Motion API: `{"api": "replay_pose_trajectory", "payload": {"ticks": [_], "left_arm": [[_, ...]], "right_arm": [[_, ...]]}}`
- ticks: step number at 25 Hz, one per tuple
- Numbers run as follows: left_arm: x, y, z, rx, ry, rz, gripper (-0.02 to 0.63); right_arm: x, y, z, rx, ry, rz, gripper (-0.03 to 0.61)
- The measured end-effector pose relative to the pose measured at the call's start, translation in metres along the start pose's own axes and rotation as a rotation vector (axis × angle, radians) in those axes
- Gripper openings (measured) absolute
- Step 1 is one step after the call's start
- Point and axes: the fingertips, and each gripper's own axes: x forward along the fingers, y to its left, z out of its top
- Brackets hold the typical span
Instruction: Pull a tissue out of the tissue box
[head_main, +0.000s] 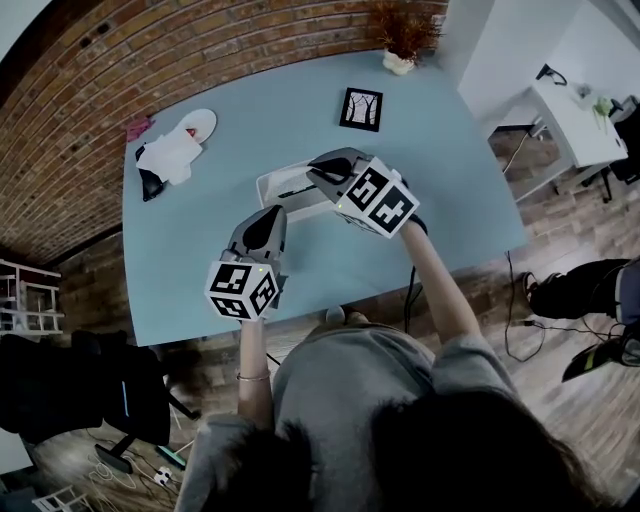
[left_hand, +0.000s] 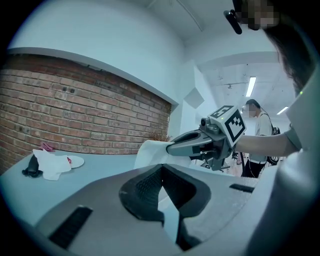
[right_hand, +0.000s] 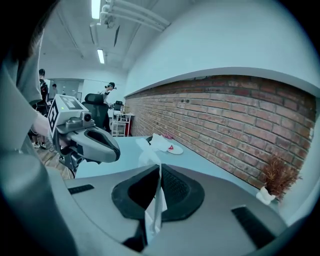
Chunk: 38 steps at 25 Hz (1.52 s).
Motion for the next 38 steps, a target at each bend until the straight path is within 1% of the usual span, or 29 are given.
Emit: {"api": "replay_pose_trajectory", "payload": {"ticks": [10,17,24,32,38], "left_arm": [[-0.015,-0.015,0.02,0.043,-0.052,-0.024,0.003],[-0.028,-0.022,0.022,0.055,-0.076,-0.033,0.003],[-0.031,-0.023,0.017,0.058,-0.076,-0.043,0.003],[-0.028,-0.025,0.013,0.057,-0.07,-0.064,0.003],[-0.025,-0.025,0.013,0.064,-0.064,-0.068,0.003]], "right_arm": [[-0.029,0.008,0.01,0.062,-0.1,-0.049,0.002],[-0.046,0.017,0.012,0.129,-0.184,-0.092,0.002],[-0.056,0.021,0.004,0.218,-0.264,-0.129,0.002],[-0.059,0.028,-0.006,0.261,-0.292,-0.159,0.002],[-0.062,0.024,-0.012,0.271,-0.297,-0.18,0.002]]}}
